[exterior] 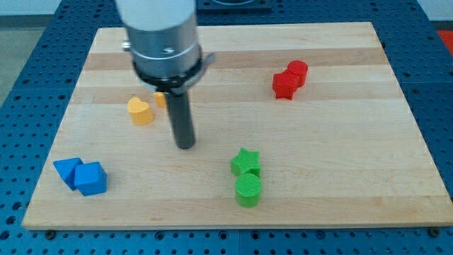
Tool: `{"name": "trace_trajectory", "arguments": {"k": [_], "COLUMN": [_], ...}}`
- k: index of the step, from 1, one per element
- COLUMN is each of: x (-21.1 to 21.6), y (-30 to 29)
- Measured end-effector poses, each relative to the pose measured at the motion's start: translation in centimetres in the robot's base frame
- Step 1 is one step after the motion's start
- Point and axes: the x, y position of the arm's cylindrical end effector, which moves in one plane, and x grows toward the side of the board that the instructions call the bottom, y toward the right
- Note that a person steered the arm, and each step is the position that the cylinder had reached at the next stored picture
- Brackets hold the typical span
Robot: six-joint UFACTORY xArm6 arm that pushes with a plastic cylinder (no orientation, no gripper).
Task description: Push the blue cube towards left to the green blocks
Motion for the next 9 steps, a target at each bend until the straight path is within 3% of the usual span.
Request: {"name": "trace_trajectory", "arguments": {"k": [5, 7, 9], "x": [0.3, 0.6, 5.4], "y": [-20.5, -20.6, -20.5]}}
